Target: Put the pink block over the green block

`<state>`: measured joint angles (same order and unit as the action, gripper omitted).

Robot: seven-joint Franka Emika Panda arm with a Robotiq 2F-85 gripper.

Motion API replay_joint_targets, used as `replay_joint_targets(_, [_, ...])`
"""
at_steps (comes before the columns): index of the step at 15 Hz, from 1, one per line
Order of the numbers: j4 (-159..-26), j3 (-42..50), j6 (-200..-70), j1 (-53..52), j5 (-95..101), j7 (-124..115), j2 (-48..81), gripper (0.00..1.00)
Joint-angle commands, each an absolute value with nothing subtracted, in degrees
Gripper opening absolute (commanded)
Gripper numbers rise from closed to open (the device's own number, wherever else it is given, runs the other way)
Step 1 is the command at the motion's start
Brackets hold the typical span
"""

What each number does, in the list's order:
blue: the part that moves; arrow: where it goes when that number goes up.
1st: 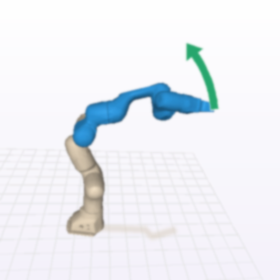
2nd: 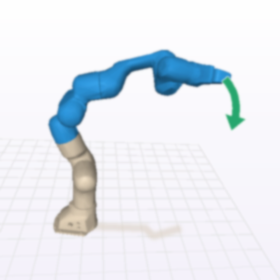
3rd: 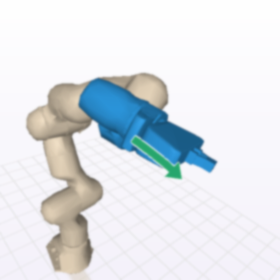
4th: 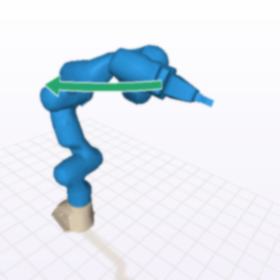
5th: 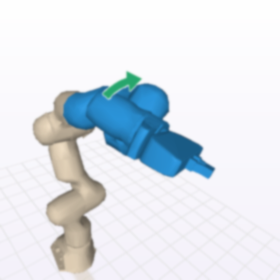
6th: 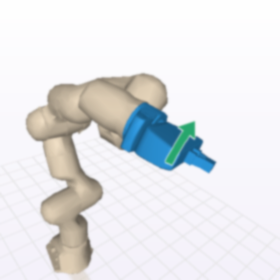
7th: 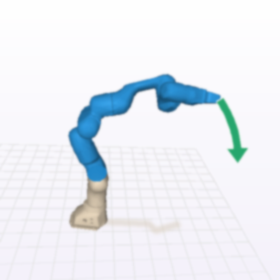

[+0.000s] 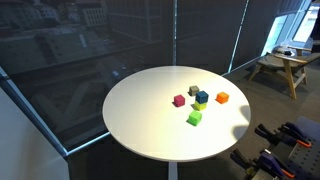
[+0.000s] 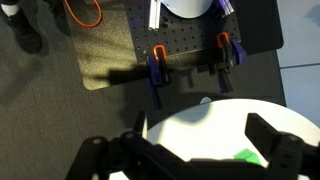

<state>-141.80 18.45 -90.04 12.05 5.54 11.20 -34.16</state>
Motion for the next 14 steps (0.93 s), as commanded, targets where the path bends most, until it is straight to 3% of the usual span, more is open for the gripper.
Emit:
replay_joint_targets(1, [-141.67, 17.87, -89.93, 12.74, 5.27, 11.53, -33.99, 1.0])
replay_joint_targets(14, [-141.38, 14.71, -90.59, 11.77, 5.54, 9.59, -34.09, 1.0])
